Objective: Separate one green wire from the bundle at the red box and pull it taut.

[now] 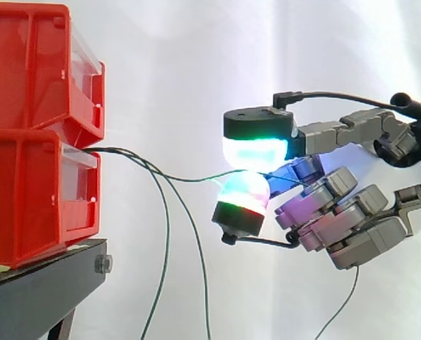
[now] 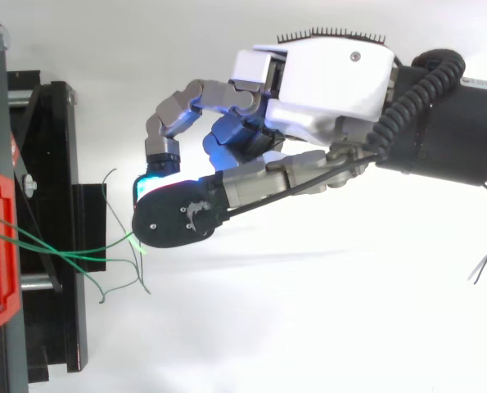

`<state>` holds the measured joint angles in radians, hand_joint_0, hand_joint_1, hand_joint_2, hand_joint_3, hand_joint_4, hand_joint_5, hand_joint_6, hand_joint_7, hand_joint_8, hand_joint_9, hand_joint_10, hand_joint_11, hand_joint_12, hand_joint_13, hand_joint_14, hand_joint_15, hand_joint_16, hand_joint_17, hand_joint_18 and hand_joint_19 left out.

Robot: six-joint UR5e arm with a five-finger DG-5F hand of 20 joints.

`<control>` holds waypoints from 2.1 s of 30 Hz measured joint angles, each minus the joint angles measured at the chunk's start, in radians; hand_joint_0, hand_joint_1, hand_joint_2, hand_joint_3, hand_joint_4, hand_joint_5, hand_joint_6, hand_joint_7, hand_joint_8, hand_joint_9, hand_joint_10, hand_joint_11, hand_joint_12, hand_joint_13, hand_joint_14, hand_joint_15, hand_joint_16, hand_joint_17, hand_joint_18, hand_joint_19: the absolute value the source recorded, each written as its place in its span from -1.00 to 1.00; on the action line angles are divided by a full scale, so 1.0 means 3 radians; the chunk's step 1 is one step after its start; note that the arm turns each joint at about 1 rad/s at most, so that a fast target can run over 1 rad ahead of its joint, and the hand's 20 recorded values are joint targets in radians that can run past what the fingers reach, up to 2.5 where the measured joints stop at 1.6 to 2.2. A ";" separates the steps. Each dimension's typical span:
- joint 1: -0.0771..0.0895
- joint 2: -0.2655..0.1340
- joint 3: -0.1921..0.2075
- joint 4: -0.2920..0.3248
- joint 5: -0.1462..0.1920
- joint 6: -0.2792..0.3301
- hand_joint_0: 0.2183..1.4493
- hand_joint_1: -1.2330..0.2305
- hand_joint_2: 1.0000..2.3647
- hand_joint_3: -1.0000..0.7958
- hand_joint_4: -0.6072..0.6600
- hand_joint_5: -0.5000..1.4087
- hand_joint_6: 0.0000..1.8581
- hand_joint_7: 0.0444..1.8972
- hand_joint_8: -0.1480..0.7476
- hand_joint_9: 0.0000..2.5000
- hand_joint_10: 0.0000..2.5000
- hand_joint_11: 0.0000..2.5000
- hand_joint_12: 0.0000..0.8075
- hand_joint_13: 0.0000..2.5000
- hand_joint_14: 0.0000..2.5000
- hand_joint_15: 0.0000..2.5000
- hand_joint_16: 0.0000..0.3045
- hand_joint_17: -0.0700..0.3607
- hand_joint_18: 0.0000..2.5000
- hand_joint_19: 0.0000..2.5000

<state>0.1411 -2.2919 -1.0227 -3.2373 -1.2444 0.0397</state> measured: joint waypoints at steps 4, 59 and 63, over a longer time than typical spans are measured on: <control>0.0004 0.0000 -0.0001 0.0002 0.0001 0.0000 -0.37 -0.21 -0.97 -0.18 0.15 -0.63 0.00 0.16 -0.01 -0.34 1.00 0.12 -0.15 -0.18 1.00 -0.05 -0.74 -0.27 0.26 0.53; 0.0015 0.0001 -0.0120 0.0125 0.0011 -0.0020 -0.33 -0.43 -0.98 0.11 -0.18 -0.59 -0.01 0.23 0.00 -0.20 1.00 0.08 -0.10 -0.09 1.00 -0.09 -0.66 -0.13 0.32 0.30; 0.0015 0.0000 -0.0220 0.0378 0.0008 -0.0027 -0.33 -0.43 -0.98 0.11 -0.17 -0.59 -0.01 0.25 0.01 -0.20 1.00 0.08 -0.10 -0.09 1.00 -0.10 -0.67 -0.14 0.32 0.30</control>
<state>0.1458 -2.2918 -1.0886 -3.1239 -1.2421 0.0315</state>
